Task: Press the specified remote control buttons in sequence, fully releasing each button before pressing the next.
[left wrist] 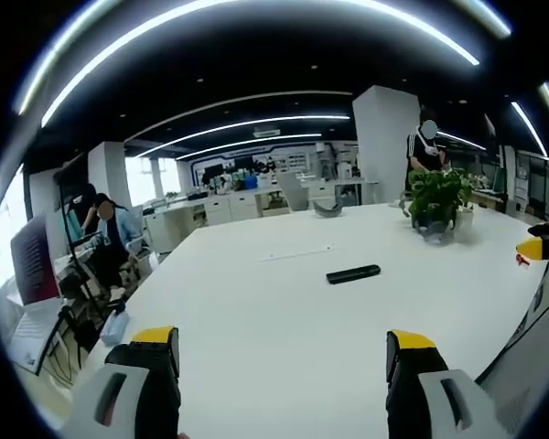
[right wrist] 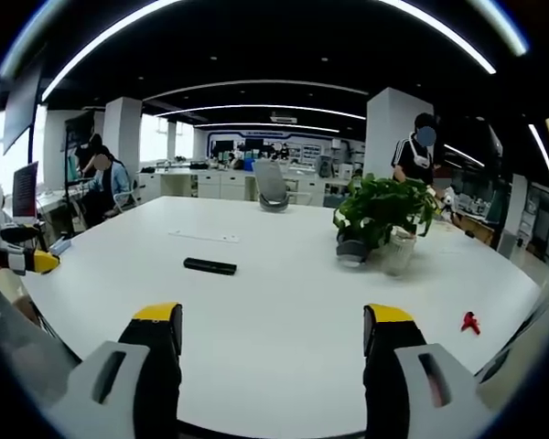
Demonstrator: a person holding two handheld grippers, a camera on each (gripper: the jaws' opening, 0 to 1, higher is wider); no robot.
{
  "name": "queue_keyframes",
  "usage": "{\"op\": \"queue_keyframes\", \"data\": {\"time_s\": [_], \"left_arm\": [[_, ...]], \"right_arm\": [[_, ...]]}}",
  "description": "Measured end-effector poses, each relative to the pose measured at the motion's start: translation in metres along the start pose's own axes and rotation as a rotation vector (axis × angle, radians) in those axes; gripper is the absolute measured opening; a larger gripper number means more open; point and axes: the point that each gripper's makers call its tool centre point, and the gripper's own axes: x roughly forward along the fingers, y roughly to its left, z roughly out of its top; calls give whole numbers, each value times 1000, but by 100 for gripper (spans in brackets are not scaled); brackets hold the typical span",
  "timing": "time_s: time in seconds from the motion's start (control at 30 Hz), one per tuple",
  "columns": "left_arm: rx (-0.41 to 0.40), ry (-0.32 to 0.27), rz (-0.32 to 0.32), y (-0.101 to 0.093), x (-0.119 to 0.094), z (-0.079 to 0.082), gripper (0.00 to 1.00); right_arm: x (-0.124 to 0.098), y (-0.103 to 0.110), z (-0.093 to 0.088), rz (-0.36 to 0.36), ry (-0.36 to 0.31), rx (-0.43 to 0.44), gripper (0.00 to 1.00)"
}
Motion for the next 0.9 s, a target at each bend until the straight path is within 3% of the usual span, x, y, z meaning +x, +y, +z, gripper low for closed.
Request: {"op": "queue_keyframes", "data": {"time_s": [0.9], "left_arm": [[5,23,-8,-7,-2,0,95]], "right_arm": [[-1,4,-1,31,4,18,74]]}}
